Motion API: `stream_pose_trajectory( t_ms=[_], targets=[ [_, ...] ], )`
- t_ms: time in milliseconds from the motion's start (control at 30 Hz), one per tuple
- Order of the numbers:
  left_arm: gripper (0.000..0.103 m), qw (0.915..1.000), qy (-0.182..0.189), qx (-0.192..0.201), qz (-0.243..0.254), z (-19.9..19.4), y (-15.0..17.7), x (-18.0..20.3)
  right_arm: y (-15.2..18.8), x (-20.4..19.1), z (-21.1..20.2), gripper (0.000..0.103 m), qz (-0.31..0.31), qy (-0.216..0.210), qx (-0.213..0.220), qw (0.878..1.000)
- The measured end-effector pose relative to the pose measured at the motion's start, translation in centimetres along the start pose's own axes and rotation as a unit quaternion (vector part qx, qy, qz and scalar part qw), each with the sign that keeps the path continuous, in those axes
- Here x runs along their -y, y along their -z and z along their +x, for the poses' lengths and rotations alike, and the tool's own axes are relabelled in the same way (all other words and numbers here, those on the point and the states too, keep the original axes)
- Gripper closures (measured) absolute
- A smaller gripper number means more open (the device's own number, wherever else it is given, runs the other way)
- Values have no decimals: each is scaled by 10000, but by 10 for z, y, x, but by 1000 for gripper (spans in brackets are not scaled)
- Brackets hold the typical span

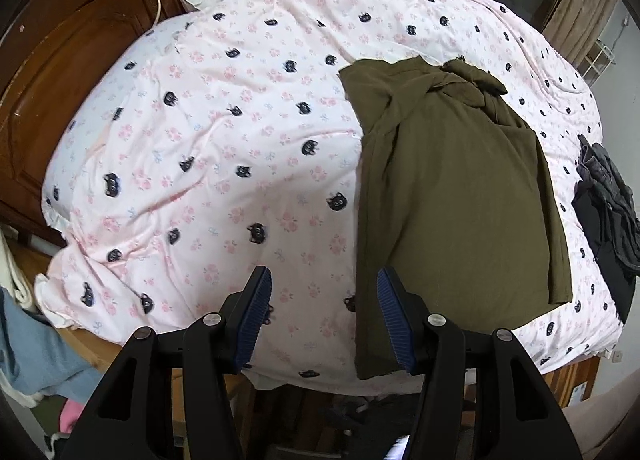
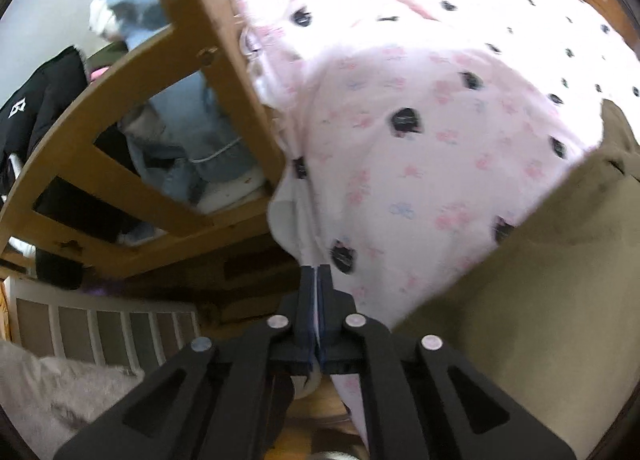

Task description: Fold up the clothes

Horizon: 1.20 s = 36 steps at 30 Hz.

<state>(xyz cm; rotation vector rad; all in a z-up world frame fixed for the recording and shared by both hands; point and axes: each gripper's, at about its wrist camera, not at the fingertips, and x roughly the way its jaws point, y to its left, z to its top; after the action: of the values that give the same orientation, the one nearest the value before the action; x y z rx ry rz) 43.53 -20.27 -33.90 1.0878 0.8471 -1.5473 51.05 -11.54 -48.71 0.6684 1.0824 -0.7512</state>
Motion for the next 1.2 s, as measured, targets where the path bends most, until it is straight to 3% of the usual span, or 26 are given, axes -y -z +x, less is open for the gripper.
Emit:
stream_pose_trajectory(
  t_ms=[33, 100, 167, 233, 333, 400, 533, 600, 667, 833, 967, 1167, 1200],
  targets=[
    [52, 10000, 32, -45, 13, 4, 0, 4, 6, 7, -6, 73, 28, 90, 1, 10000],
    [52, 9999, 86, -130, 53, 13, 2, 14, 29, 35, -26, 60, 207, 498, 5, 9985],
    [52, 9996, 146, -201, 104, 21, 3, 26, 57, 67, -44, 56, 487, 1018, -100, 9936],
    [52, 9992, 250, -260, 160, 27, 3, 40, 95, 109, -63, 53, 886, 1715, -360, 9805],
    [52, 9981, 416, -325, 332, 35, 0, 67, 157, 167, -88, 50, 1327, 2828, -915, 9455],
    [52, 9969, 532, -353, 460, 39, -2, 86, 204, 206, -101, 48, 1616, 3467, -1395, 9134],
    [52, 9944, 710, -375, 684, 42, -6, 122, 279, 262, -123, 48, 2431, 3841, -2009, 8677],
    [52, 9930, 775, -391, 806, 43, -8, 140, 302, 273, -137, 48, 2659, 3934, -2020, 8566],
    [52, 9916, 821, -404, 914, 44, -10, 155, 310, 270, -145, 48, 2511, 4052, -1981, 8565],
    [52, 9888, 835, -390, 1172, 47, -14, 182, 312, 238, -142, 44, 1513, 4045, -1781, 8842],
    [52, 9886, 802, -406, 1207, 48, -18, 196, 316, 226, -126, 44, 998, 3901, -1753, 8984],
    [52, 9885, 760, -447, 1225, 52, -17, 205, 318, 233, -108, 48, 756, 3931, -1846, 8976],
    [52, 9887, 764, -456, 1210, 52, -17, 206, 320, 236, -107, 59, 743, 3904, -1862, 8986]
  ],
)
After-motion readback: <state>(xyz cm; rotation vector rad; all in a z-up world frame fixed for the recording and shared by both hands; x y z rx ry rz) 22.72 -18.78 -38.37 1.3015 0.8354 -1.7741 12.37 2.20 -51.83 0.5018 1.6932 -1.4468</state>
